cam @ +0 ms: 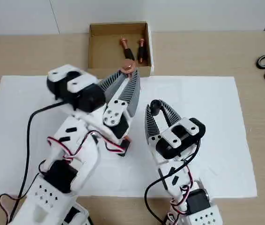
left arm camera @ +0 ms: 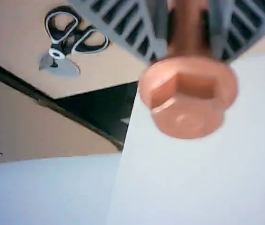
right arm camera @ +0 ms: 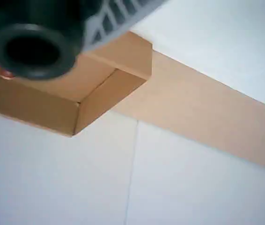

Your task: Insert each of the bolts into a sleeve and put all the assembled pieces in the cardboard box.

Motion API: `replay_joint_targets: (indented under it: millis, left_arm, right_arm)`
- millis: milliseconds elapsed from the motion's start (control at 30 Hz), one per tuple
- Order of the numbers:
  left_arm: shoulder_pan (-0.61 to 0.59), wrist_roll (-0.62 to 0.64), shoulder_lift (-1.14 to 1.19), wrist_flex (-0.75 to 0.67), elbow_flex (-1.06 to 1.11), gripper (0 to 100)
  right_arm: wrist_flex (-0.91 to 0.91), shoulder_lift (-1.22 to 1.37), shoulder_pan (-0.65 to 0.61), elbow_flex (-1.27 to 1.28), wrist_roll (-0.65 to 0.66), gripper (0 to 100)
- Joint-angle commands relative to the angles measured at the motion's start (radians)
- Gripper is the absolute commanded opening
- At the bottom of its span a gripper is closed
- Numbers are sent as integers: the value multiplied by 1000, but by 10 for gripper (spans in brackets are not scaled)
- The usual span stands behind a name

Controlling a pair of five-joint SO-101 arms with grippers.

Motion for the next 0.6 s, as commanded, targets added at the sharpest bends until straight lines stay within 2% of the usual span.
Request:
replay_joint_targets:
  millis: [0, 200, 400, 567]
  left_arm:
    - [5, -6, -57, -28, 13, 6]
    - [44, -11, -71, -35, 91, 6]
    - [92, -163, -69, -164, 143, 6]
    - [92, -176, -68, -167, 183, 6]
  right_arm:
    - [-7, -15, 2, 6, 12, 7]
    - [-7, -8, -64, 6, 12, 7]
    - [-7, -7, -91, 6, 12, 7]
    - [-7, -5, -90, 6, 12, 7]
